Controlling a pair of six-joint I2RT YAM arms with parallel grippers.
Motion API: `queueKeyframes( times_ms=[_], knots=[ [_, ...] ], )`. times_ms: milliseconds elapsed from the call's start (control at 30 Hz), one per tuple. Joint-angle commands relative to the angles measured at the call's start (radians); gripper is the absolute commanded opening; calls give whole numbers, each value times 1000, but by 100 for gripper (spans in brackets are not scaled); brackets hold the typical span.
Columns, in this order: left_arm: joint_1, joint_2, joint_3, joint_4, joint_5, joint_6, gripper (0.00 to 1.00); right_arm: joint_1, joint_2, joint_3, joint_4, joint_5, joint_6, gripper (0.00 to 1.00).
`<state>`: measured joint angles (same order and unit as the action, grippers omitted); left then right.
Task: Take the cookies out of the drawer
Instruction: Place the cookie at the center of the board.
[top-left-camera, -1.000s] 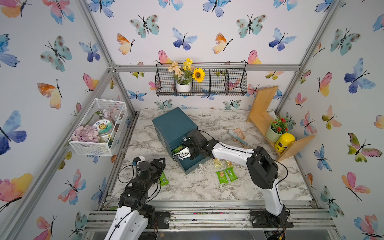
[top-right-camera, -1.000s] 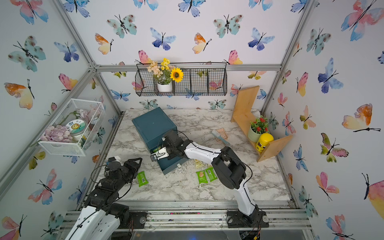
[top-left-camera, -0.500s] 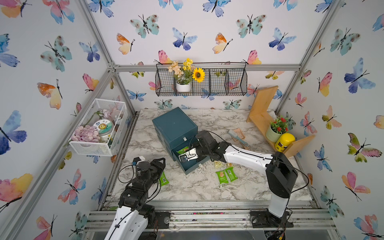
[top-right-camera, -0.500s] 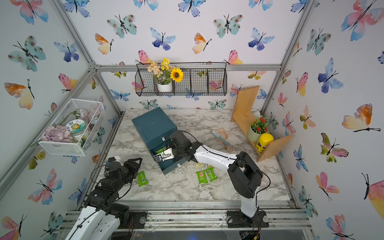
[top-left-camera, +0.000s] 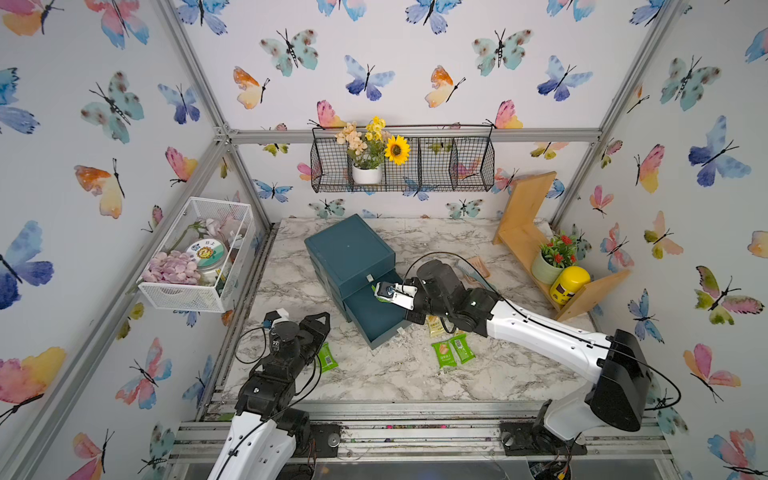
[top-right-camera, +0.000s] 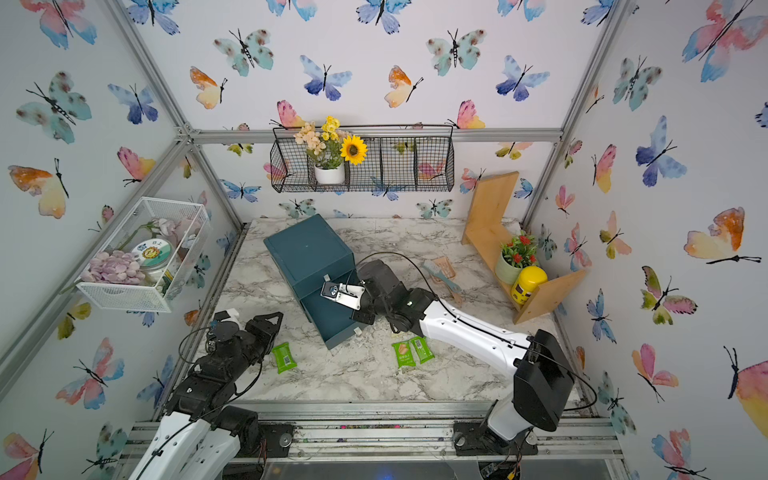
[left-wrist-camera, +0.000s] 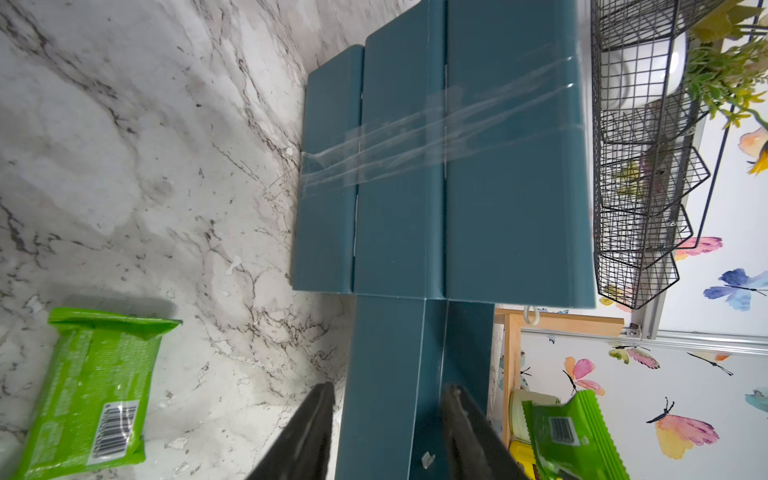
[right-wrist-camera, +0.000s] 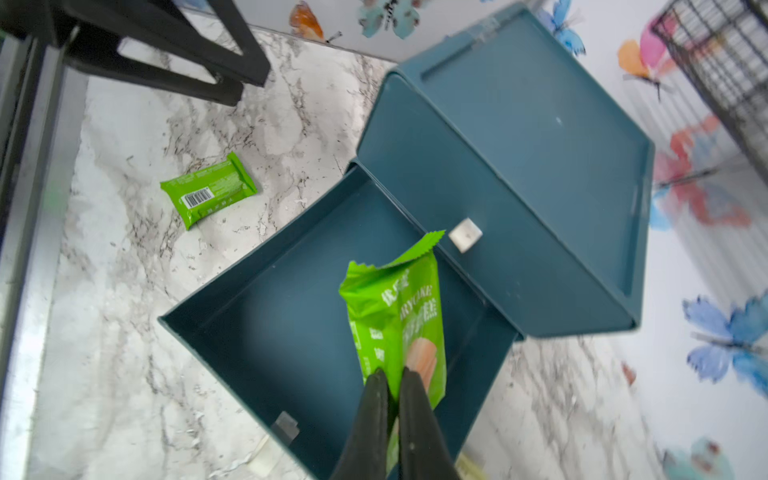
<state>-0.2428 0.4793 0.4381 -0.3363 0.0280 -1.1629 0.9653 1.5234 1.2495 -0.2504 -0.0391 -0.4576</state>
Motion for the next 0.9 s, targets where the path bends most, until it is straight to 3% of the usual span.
queueKeyframes(
  times_ms=[0,133,367,633,867],
  knots=[
    [5,7,17,26,-31,26,48,12,-23,3,-151,192,324,2],
    [5,7,19,24,-28,32,48,12,16,67,-372,374,571,2],
    [7,2,20,17,-24,35,47,12,53,90,-635,540,847,2],
    [7,7,22,22,-10,37,47,-58,136,47,-764,598,963,2],
    [8,1,30,12,-13,41,47,-135,232,-5,-761,595,991,2]
  ],
)
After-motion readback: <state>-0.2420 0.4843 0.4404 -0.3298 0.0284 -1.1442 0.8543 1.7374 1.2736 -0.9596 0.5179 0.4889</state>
